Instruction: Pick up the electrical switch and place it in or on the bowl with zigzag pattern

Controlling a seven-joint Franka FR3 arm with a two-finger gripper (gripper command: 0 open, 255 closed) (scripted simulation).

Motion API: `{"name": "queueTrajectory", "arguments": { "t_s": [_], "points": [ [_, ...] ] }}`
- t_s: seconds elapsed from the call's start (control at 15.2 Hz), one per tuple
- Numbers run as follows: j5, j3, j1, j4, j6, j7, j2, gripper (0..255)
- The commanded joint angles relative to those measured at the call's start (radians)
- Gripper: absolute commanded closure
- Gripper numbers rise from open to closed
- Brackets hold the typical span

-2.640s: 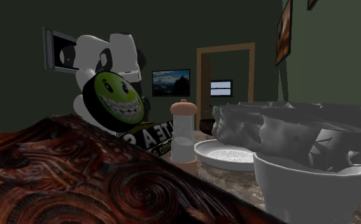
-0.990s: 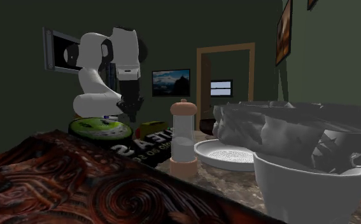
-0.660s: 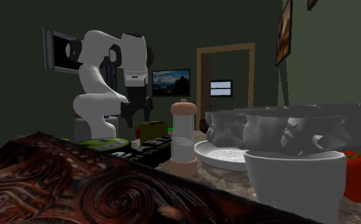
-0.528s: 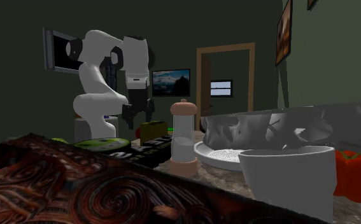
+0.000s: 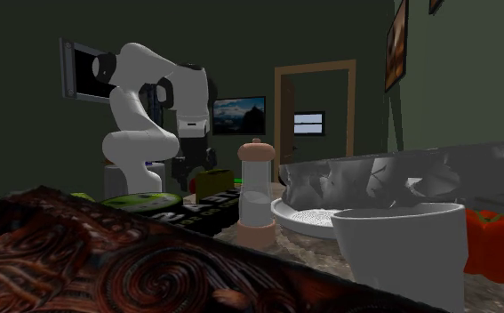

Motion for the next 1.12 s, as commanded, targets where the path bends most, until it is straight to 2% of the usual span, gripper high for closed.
{"name": "queueTrajectory", "arguments": {
  "t_s": [0.0, 0.26, 0.33, 0.92, 1.06],
  "points": [
    [0.001, 0.001, 0.001, -0.002, 0.004, 0.000, 0.001, 0],
    [0.001, 0.001, 0.001, -0.002, 0.003, 0.000, 0.001, 0],
    [0.001, 0.001, 0.001, -0.002, 0.003, 0.000, 0.001, 255],
    [0.001, 0.001, 0.001, -0.002, 0.004, 0.000, 0.001, 255],
    [-0.003, -0.001, -0.001, 0.018, -0.030, 0.005, -0.013, 255]
  ]
}}
